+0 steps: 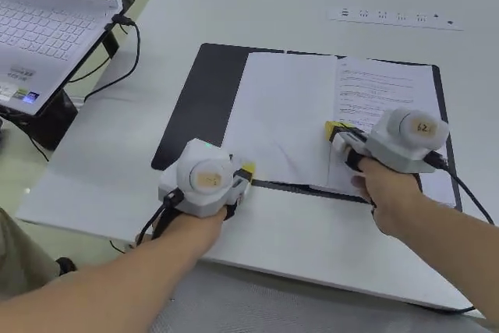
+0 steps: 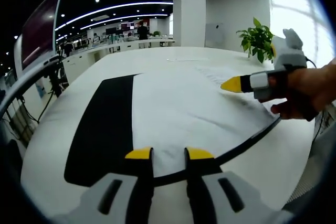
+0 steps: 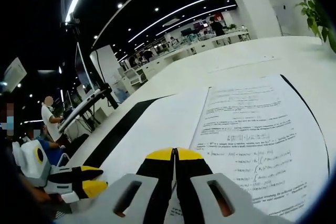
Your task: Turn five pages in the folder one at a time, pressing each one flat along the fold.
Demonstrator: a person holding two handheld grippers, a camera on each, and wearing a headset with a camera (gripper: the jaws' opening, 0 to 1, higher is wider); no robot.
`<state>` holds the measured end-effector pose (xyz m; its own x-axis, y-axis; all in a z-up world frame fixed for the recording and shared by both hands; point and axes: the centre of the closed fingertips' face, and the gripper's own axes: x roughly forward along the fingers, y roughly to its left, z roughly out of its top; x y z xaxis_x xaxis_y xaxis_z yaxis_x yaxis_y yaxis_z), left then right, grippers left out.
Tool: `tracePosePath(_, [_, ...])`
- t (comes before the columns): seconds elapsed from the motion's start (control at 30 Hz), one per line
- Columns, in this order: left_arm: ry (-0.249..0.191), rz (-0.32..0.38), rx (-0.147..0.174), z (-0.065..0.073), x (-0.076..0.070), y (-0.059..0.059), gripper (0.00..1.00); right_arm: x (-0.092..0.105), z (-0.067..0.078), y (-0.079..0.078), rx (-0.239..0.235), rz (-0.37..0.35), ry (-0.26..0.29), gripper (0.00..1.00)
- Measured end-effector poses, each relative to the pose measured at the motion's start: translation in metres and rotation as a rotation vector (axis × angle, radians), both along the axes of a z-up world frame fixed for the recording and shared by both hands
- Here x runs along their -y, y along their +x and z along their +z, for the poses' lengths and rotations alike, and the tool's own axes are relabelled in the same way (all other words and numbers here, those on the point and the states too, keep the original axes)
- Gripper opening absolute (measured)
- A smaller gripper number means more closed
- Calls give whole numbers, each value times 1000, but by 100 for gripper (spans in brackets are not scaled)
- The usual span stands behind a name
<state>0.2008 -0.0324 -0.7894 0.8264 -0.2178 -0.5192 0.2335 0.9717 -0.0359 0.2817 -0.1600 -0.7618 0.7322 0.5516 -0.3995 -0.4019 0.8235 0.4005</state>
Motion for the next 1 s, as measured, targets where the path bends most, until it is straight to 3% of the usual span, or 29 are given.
tracePosePath(0.23, [-2, 5, 18, -2, -1, 1, 22, 1, -6, 15, -3, 5, -28, 0])
tracePosePath(1.0, [2, 10, 32, -2, 0, 2, 22, 5, -7, 45, 5, -21, -12, 0])
